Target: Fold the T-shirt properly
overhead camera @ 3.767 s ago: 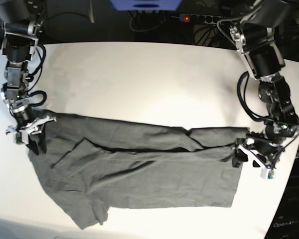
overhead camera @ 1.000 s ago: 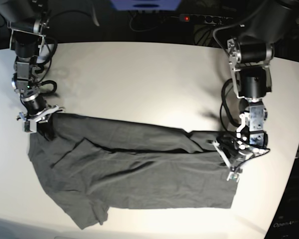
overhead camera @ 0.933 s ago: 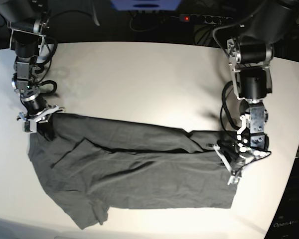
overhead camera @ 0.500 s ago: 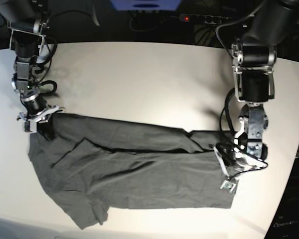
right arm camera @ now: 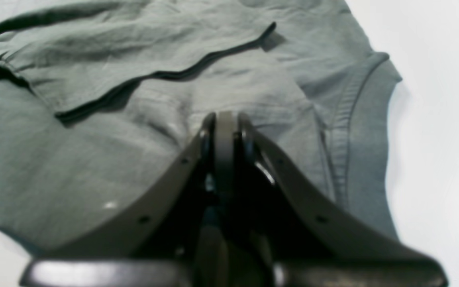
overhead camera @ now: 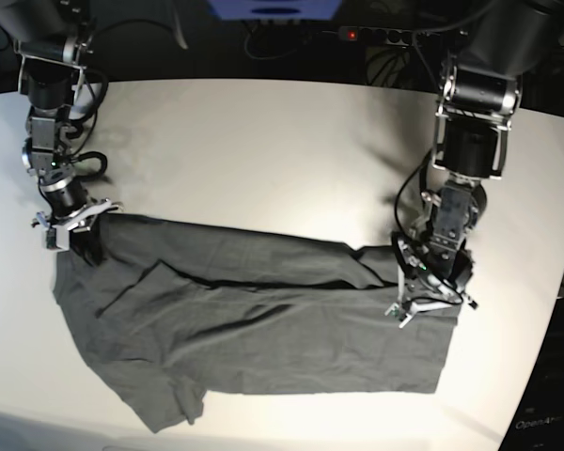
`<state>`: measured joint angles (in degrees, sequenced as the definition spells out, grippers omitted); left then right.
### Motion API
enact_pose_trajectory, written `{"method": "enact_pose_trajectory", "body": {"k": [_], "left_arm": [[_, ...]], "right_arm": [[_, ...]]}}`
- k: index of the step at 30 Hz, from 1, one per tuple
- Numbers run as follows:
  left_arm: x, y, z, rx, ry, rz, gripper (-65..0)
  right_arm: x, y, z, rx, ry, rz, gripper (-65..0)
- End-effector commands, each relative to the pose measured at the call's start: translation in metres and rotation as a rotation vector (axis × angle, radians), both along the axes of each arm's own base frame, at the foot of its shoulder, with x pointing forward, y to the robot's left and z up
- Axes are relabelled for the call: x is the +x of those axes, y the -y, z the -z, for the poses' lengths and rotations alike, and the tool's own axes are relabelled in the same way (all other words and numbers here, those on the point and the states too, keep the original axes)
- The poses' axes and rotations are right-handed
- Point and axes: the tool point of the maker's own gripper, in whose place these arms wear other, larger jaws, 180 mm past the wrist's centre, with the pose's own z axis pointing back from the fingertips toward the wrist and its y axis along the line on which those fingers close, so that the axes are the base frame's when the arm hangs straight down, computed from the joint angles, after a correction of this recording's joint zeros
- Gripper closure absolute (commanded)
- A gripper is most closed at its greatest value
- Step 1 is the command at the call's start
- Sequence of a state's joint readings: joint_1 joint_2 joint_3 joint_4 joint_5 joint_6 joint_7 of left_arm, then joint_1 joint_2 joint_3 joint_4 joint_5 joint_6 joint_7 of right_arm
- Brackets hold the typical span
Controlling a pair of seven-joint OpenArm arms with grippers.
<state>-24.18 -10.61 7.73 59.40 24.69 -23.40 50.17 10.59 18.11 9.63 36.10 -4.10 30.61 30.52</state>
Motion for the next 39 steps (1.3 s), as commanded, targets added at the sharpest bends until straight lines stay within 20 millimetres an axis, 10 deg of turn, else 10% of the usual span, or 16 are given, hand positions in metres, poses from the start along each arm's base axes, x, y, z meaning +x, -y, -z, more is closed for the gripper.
{"method": "enact_pose_trajectory", "body": {"k": [1, 39], "left_arm": [[0.018, -0.01, -0.021, 0.03, 0.059, -0.011, -2.3], [0.03, -0.018, -0.012, 0.024, 0.048, 0.0, -2.3]], "right_arm": [[0.003, 0.006, -0.005, -0.018, 0.004, -0.003, -1.5], [-0.002, 0.008, -0.001, -0.018, -0.007, 0.001, -1.5]]}}
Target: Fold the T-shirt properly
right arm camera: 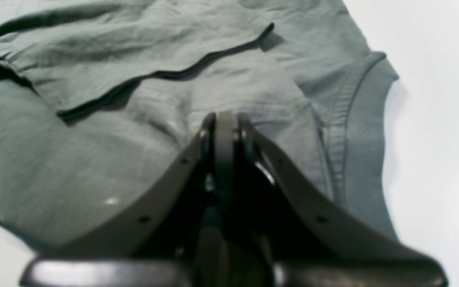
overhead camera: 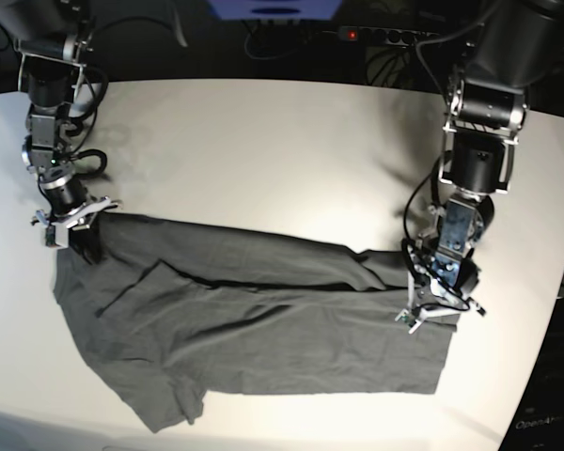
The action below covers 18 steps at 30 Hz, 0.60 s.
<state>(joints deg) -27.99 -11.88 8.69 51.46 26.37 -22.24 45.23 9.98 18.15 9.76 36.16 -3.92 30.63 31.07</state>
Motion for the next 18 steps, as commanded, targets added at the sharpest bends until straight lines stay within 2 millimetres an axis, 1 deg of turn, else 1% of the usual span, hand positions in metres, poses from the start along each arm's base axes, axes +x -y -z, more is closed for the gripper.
{"method": "enact_pose_trajectory", "body": {"k": [1, 2, 4, 6, 9, 18], "left_arm": [[0.016, 0.0, -0.018, -0.003, 0.045, 0.001, -2.3], [0.017, 0.0, -0.019, -0.003, 0.048, 0.001, -2.3], [0.023, 0.004, -0.031, -0.005, 0.083, 0.012, -2.3], [0.027, 0.006, -0.037, -0.007, 0.104, 0.017, -2.3], [0.028, 0.007, -0.04, -0.007, 0.112, 0.021, -2.3], [0.028, 0.006, -0.038, 0.002, 0.106, 0.027, -2.3]], "right_arm": [[0.001, 0.007, -0.002, -0.021, -0.009, -0.003, -1.5], [0.001, 0.007, -0.002, -0.021, -0.009, -0.003, -1.5], [0.001, 0.007, -0.002, -0.021, -0.009, -0.003, -1.5], [0.001, 0.007, -0.002, -0.021, -0.009, -0.003, -1.5], [0.001, 0.006, -0.002, -0.022, -0.01, -0.006, -1.5], [0.002, 0.006, -0.002, -0.022, -0.008, -0.006, -1.5]]}}
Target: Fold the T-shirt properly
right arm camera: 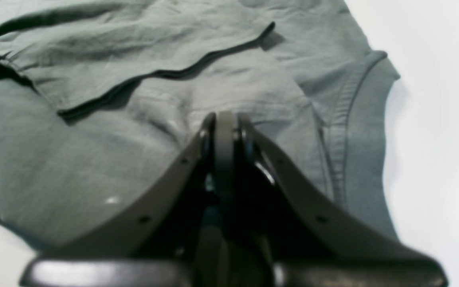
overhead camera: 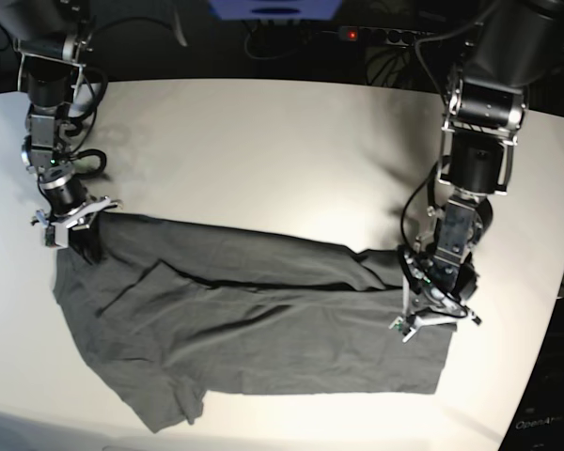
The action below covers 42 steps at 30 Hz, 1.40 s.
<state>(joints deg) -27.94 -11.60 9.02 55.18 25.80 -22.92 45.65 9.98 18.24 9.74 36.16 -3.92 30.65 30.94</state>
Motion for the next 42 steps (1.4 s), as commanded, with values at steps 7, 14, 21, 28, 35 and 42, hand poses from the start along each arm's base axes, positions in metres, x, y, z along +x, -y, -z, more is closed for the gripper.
{"method": "enact_pose_trajectory", "body": {"k": [7, 14, 21, 28, 35, 42], "left_arm": [[0.018, -0.015, -0.025, 0.094, 0.061, 0.009, -2.3], [0.018, -0.016, -0.024, 0.099, 0.056, 0.012, -2.3], [0.016, -0.012, -0.022, 0.123, 0.047, 0.042, -2.3], [0.015, -0.009, -0.02, 0.148, 0.037, 0.071, -2.3], [0.007, -0.016, -0.005, 0.153, -0.009, 0.062, -2.3], [-0.001, -0.015, 0.009, 0.179, -0.057, 0.091, -2.3]], "right_arm": [[0.002, 0.005, -0.003, -0.02, -0.006, -0.005, -1.5], [0.002, 0.005, -0.003, -0.02, -0.006, -0.005, -1.5], [0.002, 0.006, -0.003, -0.02, -0.005, -0.004, -1.5], [0.002, 0.006, -0.003, -0.019, -0.005, -0.002, -1.5], [0.002, 0.006, -0.003, -0.019, -0.005, -0.002, -1.5], [0.004, 0.004, -0.003, -0.019, -0.003, -0.006, -1.5]]}}
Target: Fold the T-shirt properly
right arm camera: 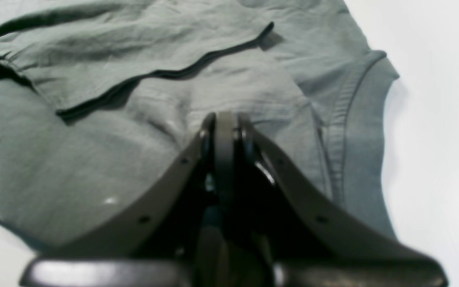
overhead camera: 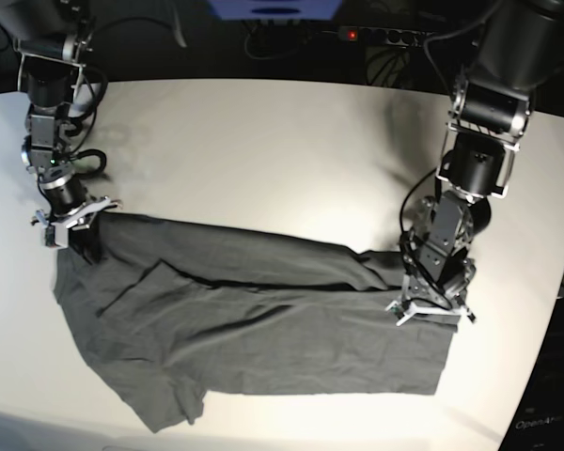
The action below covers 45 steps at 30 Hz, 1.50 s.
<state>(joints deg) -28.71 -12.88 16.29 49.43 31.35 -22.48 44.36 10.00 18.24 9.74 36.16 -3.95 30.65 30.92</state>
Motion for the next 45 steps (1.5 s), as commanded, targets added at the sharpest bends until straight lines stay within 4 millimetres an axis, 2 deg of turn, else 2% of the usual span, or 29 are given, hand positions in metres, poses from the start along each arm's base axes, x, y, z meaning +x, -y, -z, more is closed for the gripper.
{"method": "enact_pose_trajectory", "body": {"k": [1, 11, 17, 20, 23, 26, 31, 34, 36, 39, 42, 45], "left_arm": [[0.011, -0.003, -0.014, 0.001, 0.031, -0.003, -2.3], [0.042, -0.001, -0.046, -0.01, 0.106, -0.01, -2.3], [0.066, 0.013, -0.07, -0.113, 0.217, -0.006, -2.3], [0.079, 0.007, -0.087, -0.208, 0.292, -0.074, -2.3], [0.083, -0.002, -0.099, -0.245, 0.338, -0.111, -2.3], [0.077, -0.002, -0.092, -0.197, 0.292, -0.092, -2.3], [0.055, 0.006, -0.061, -0.112, 0.209, -0.005, -2.3], [0.052, 0.014, -0.055, -0.094, 0.191, 0.03, -2.3], [0.045, 0.013, -0.046, -0.072, 0.171, 0.041, -2.6], [0.043, 0.01, -0.045, -0.01, 0.167, 0.069, -2.9], [0.04, 0.011, -0.043, 0.025, 0.164, 0.092, -9.6], [0.041, 0.026, -0.049, 0.026, 0.193, 0.14, -19.4]], "right_arm": [[0.003, 0.004, -0.003, -0.019, -0.003, -0.006, -1.5], [0.003, 0.004, -0.003, -0.019, -0.005, -0.006, -1.5], [0.001, 0.005, -0.002, -0.019, -0.007, -0.005, -1.5], [0.001, 0.005, -0.001, -0.019, -0.009, -0.005, -1.5], [0.001, 0.006, -0.002, -0.02, -0.008, -0.003, -1.5], [0.001, 0.007, -0.002, -0.022, -0.008, -0.003, -1.5], [0.001, 0.006, -0.002, -0.022, -0.009, -0.006, -1.5], [0.001, 0.005, -0.001, -0.021, -0.009, -0.006, -1.5], [0.001, 0.005, -0.001, -0.021, -0.01, -0.007, -1.5], [0.001, 0.005, -0.001, -0.021, -0.01, -0.007, -1.5], [0.001, 0.005, -0.001, -0.021, -0.01, -0.007, -1.5], [0.001, 0.005, -0.001, -0.021, -0.01, -0.007, -1.5]]}}
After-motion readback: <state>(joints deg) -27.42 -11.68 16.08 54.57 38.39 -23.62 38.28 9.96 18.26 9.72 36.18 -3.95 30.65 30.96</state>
